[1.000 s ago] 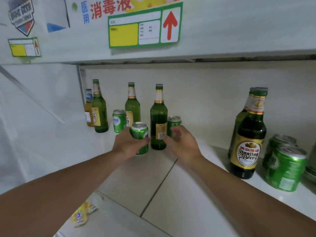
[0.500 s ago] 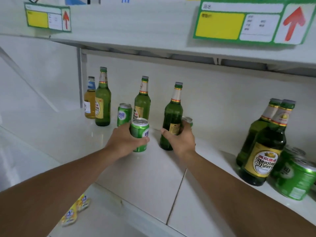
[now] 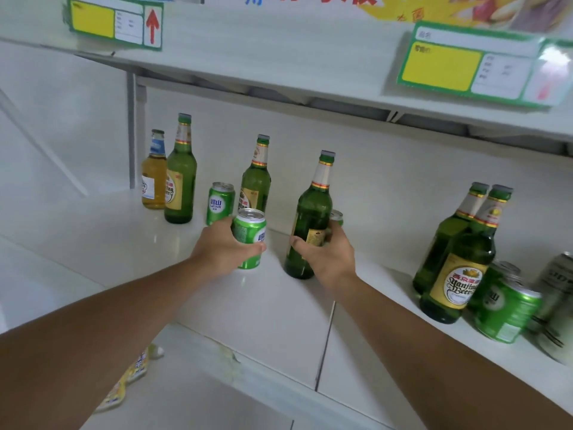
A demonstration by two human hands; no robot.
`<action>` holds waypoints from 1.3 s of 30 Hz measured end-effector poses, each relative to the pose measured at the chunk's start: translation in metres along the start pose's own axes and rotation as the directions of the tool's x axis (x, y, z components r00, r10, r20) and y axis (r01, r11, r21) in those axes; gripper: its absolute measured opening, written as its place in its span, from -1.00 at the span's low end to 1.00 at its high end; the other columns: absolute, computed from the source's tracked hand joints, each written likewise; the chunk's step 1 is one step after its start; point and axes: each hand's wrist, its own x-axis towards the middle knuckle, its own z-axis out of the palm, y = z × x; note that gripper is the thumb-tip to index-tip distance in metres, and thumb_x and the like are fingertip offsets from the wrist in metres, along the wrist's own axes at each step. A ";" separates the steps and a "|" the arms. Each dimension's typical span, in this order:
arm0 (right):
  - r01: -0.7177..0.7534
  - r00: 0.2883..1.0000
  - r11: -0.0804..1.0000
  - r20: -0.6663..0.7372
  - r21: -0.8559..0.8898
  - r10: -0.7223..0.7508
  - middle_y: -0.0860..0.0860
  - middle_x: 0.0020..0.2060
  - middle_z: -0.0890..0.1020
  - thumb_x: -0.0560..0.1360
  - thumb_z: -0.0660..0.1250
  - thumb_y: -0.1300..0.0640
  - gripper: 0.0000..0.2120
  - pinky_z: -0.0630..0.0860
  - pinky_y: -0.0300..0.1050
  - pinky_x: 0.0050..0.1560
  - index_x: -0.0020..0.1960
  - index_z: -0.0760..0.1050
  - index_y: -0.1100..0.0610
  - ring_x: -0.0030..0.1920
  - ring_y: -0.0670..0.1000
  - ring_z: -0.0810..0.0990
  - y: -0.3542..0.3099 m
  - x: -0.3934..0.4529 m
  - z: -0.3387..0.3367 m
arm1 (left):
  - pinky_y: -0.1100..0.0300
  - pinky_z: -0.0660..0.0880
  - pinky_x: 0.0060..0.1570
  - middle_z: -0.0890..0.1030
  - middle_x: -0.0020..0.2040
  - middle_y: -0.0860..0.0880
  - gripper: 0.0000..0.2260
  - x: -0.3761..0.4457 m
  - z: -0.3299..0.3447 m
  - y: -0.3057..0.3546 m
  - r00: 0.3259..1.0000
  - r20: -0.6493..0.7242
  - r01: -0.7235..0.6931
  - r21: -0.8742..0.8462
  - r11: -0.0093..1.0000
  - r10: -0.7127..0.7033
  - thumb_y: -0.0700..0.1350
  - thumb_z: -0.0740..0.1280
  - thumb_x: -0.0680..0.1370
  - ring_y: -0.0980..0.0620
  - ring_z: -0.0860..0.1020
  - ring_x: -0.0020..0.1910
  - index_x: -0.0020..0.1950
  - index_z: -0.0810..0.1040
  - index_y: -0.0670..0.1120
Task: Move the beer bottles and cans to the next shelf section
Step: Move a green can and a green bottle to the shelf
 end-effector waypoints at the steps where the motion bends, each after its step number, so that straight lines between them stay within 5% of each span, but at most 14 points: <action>1: -0.013 1.000 1.000 0.013 0.023 0.013 -0.16 0.10 0.68 0.39 0.66 -0.09 -0.39 0.66 0.04 0.22 0.35 0.49 -0.12 0.15 -0.01 0.68 -0.003 -0.005 -0.005 | 0.08 0.60 0.15 0.74 0.13 0.05 -0.54 0.000 -0.001 0.000 1.000 -0.001 0.012 -0.001 1.000 -0.012 0.11 0.69 0.40 0.04 0.70 0.08 0.23 0.68 0.06; 6: -0.070 0.996 0.992 0.060 0.107 0.064 -0.19 0.07 0.63 0.43 0.67 0.01 -0.41 0.66 0.04 0.24 0.34 0.46 -0.09 0.12 -0.05 0.66 -0.016 -0.039 -0.031 | 0.03 0.60 0.18 0.71 0.12 0.00 -0.57 -0.015 -0.003 0.005 0.995 -0.066 0.064 -0.077 0.995 -0.069 0.11 0.70 0.38 -0.07 0.68 0.11 0.17 0.65 0.09; 13: -0.028 0.997 0.997 -0.069 0.076 0.033 -0.15 0.08 0.68 0.41 0.68 -0.05 -0.44 0.66 -0.18 0.01 0.30 0.49 -0.10 0.08 -0.13 0.69 -0.013 -0.091 -0.070 | 0.06 0.62 0.07 0.73 0.05 0.06 -0.49 -0.050 0.016 0.033 0.996 -0.084 -0.019 -0.183 0.983 0.004 0.16 0.71 0.34 -0.01 0.69 0.02 0.18 0.61 0.06; 22: -0.009 0.993 0.994 -0.120 0.105 0.022 -0.14 0.13 0.74 0.38 0.71 -0.02 -0.42 0.72 -0.13 0.08 0.30 0.53 -0.11 0.13 -0.12 0.73 0.001 -0.145 -0.152 | -0.02 0.70 0.08 0.75 0.03 0.13 -0.48 -0.104 0.050 0.087 0.990 0.069 -0.107 -0.204 0.973 0.124 0.13 0.74 0.29 0.10 0.72 -0.01 0.14 0.62 0.11; 32: 0.003 0.989 0.992 -0.150 0.123 0.015 -0.17 0.14 0.70 0.35 0.72 -0.03 -0.35 0.71 0.06 0.18 0.36 0.51 -0.13 0.16 -0.07 0.71 0.021 -0.205 -0.284 | -0.03 0.70 0.10 0.77 0.00 0.11 -0.52 -0.176 0.100 0.144 0.994 0.090 -0.049 -0.198 0.979 0.068 0.09 0.75 0.29 0.06 0.74 -0.01 0.11 0.66 0.09; 39: -0.004 0.992 0.997 -0.128 0.083 0.014 -0.14 0.19 0.65 0.38 0.70 -0.04 -0.30 0.59 -0.20 0.02 0.42 0.46 -0.05 0.16 -0.12 0.64 0.038 -0.228 -0.333 | -0.02 0.70 0.15 0.78 0.05 0.09 -0.43 -0.213 0.126 0.171 0.997 0.069 -0.027 -0.240 0.970 0.045 0.11 0.75 0.29 0.04 0.76 0.03 0.22 0.67 0.05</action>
